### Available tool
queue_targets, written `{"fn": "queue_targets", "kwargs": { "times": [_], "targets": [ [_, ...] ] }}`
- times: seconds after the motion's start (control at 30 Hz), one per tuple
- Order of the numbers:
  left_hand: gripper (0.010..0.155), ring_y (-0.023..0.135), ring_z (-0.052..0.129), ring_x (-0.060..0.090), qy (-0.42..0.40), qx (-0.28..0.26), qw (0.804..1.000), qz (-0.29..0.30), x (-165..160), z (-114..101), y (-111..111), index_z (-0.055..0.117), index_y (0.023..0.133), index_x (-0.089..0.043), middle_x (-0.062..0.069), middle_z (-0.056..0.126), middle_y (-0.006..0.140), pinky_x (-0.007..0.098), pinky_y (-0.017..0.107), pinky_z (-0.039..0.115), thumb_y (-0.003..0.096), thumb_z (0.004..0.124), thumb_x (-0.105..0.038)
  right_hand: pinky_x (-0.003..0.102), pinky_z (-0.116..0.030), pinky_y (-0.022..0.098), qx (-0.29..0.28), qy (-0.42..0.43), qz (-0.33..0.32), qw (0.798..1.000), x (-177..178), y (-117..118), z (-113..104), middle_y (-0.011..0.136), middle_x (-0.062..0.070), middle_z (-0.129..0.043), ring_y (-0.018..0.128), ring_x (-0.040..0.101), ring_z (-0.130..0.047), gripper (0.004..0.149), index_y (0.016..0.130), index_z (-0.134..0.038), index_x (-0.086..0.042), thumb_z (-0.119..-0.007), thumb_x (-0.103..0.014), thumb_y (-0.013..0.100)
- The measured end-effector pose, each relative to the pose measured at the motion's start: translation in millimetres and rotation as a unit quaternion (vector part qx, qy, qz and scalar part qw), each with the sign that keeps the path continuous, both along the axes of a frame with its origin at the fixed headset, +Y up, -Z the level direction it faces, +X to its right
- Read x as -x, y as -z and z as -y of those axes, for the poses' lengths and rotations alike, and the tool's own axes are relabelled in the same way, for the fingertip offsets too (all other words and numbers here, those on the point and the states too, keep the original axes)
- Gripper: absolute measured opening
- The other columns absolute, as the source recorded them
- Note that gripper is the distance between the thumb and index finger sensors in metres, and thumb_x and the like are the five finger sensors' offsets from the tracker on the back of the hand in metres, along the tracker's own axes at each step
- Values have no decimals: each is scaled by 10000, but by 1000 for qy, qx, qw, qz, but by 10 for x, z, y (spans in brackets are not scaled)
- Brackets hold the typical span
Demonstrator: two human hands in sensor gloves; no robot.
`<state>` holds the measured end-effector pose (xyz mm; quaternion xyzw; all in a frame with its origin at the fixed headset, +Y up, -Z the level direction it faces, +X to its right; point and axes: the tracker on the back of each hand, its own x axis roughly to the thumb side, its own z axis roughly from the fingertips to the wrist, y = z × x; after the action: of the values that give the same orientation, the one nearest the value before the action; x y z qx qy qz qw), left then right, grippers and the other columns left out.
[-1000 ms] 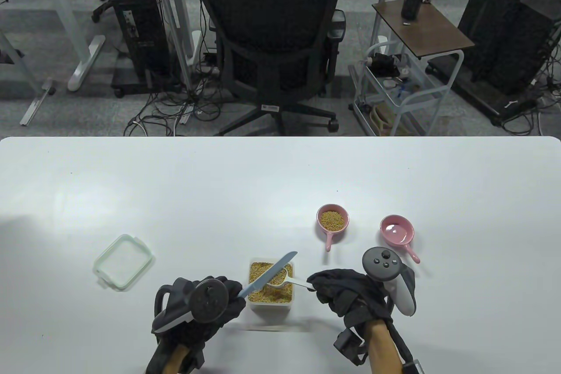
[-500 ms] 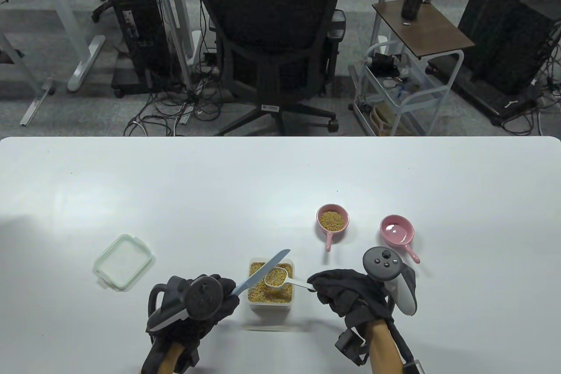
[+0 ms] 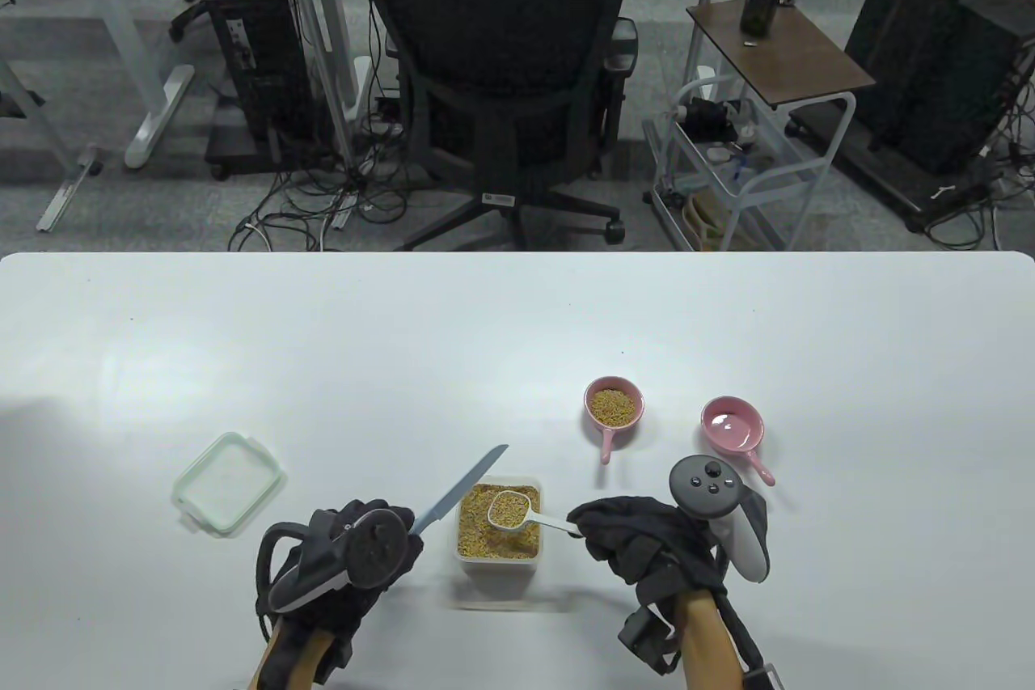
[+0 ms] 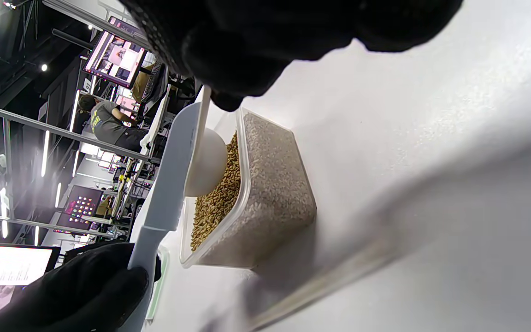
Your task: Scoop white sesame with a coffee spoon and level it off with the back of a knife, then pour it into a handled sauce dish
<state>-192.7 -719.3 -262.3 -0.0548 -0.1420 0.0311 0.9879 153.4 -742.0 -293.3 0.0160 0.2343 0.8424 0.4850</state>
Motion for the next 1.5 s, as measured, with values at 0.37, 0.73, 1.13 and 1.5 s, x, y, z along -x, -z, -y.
{"fn": "queue_targets", "kwargs": {
  "times": [0.37, 0.73, 1.13, 1.5],
  "targets": [
    [460, 583, 963, 192, -74, 25, 997, -29, 62, 29, 26, 845, 928, -248, -12, 948, 709, 477, 623, 767, 566, 749, -515, 440, -815, 347, 1, -1, -1, 1000, 10, -5, -4, 563, 74, -985, 258, 140, -906, 375, 880, -927, -76, -795, -283, 596],
    [456, 629, 977, 237, -91, -5, 980, -179, 360, 128, 110, 822, 971, -212, 23, 953, 772, 496, 616, 768, 594, 753, -460, 440, -815, 347, -1, 0, 2, 1000, 12, -9, -12, 564, 75, -984, 260, 140, -906, 374, 882, -926, -79, -794, -283, 597],
    [459, 617, 987, 220, -12, 65, 964, -256, 548, 453, 302, 833, 943, -210, 14, 955, 763, 483, 598, 783, 582, 764, -486, 440, -815, 348, -4, 2, 7, 1000, 7, -12, -12, 566, 74, -983, 262, 140, -907, 376, 883, -925, -80, -795, -283, 596],
    [427, 593, 997, 212, 79, 30, 956, -281, 482, 445, 345, 881, 860, -270, -12, 970, 723, 475, 592, 790, 532, 785, -526, 441, -814, 350, -4, 0, 5, 1000, 9, -16, -12, 566, 74, -984, 262, 141, -907, 374, 882, -926, -83, -795, -284, 595]
  ]
}}
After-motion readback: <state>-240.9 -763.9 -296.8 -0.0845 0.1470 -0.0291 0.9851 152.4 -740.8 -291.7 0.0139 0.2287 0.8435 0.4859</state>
